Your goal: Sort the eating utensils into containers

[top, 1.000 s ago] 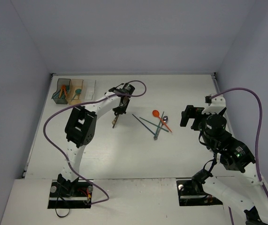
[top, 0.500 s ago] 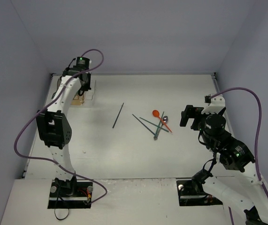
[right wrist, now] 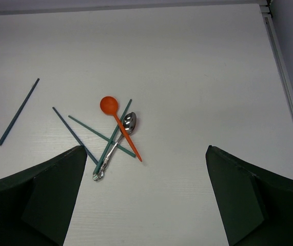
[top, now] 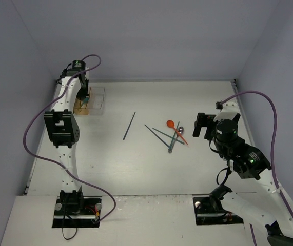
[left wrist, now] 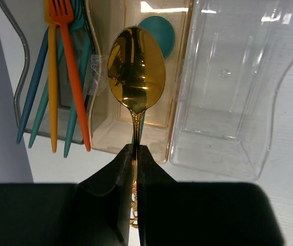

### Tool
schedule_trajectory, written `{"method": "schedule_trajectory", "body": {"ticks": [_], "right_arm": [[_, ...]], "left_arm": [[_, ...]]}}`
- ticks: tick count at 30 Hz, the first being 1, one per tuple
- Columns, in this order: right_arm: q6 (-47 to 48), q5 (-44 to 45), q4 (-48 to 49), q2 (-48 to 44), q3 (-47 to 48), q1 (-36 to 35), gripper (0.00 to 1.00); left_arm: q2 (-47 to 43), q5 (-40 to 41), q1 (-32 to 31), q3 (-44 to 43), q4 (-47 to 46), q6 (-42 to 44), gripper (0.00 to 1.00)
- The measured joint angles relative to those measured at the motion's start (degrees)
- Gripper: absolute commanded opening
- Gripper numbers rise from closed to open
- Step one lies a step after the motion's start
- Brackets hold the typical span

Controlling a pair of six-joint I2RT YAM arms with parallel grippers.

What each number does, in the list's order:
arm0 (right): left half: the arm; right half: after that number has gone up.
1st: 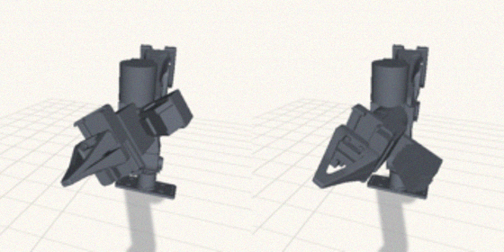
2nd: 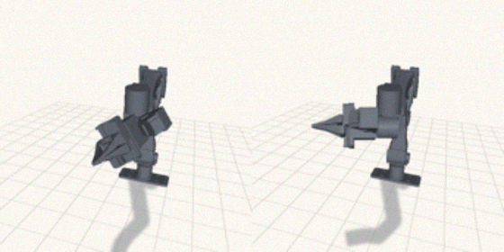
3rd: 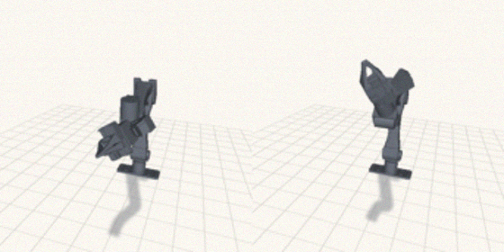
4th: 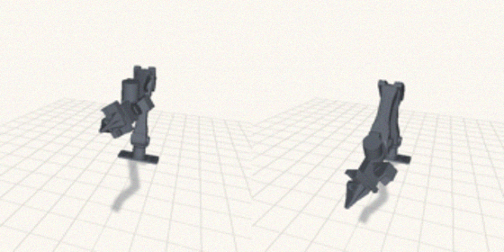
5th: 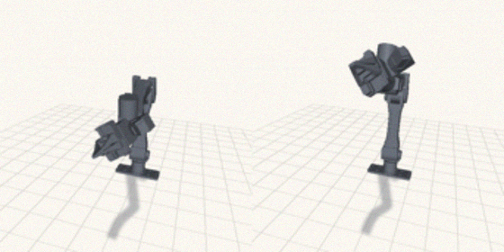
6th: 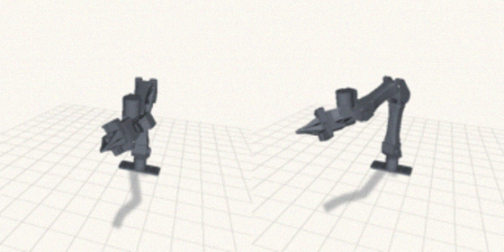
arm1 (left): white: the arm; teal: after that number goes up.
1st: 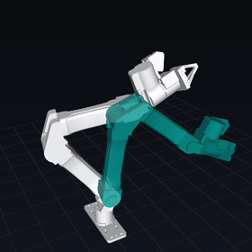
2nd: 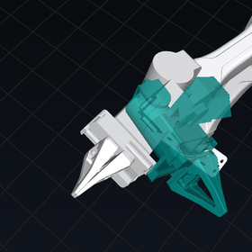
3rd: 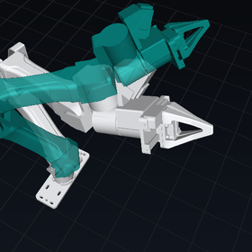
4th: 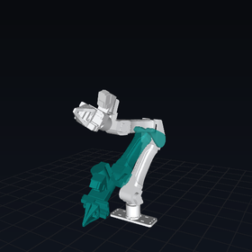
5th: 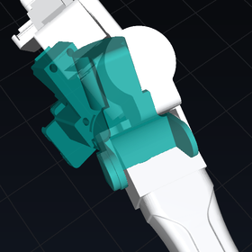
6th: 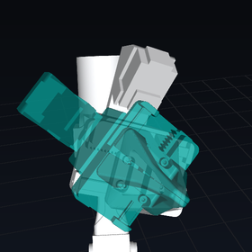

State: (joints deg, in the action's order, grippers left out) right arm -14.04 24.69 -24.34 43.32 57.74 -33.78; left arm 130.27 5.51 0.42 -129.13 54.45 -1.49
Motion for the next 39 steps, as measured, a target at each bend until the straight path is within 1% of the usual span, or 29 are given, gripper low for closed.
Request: {"method": "schedule_trajectory", "body": {"ticks": [2,5,7,10,19,22,24,27,31,34,35,39], "right_arm": [[0.01,0.07,0.00,0.28,-0.01,0.00,1.00],[0.09,0.44,0.00,0.97,0.00,0.00,1.00],[0.18,0.63,0.00,1.45,-0.02,0.00,1.00],[0.21,0.87,0.00,2.15,0.00,0.00,1.00],[0.22,1.06,0.00,2.82,-0.02,0.00,1.00],[0.24,1.45,0.00,2.76,0.00,0.00,1.00],[0.24,1.66,0.00,2.61,-0.01,0.00,1.00],[0.20,1.95,0.02,2.04,-0.06,0.00,1.00],[0.18,2.16,0.01,0.58,-0.45,0.00,1.00],[0.17,2.34,-0.02,-0.61,-0.69,0.00,1.00],[0.17,2.34,0.00,-1.03,-0.72,0.00,1.00],[0.17,2.34,-0.17,-2.77,-1.16,0.00,1.00]], "left_arm": [[2.27,-0.47,0.73,-1.78,0.20,0.07,0.01],[4.39,-1.09,1.95,-3.47,0.30,0.20,0.14],[4.85,-1.29,2.56,-3.67,0.36,0.39,0.19],[4.88,-1.38,3.06,-3.79,0.49,0.50,0.28],[4.20,-3.43,2.17,-3.92,0.64,-0.28,0.31],[1.22,-3.85,-0.40,-2.23,0.59,-1.91,0.31],[-2.38,-3.98,-3.87,0.19,0.29,-3.23,0.31],[-8.16,-4.22,-10.99,4.95,-2.18,-6.04,0.31],[-16.81,-4.57,-24.96,18.66,-10.73,-12.20,0.31],[-18.18,-5.37,-34.62,25.57,-17.01,-17.04,0.32],[-18.17,-5.52,-37.44,27.85,-19.09,-18.71,0.34],[-16.20,-4.78,-44.78,33.41,-24.11,-25.33,0.36]]}}
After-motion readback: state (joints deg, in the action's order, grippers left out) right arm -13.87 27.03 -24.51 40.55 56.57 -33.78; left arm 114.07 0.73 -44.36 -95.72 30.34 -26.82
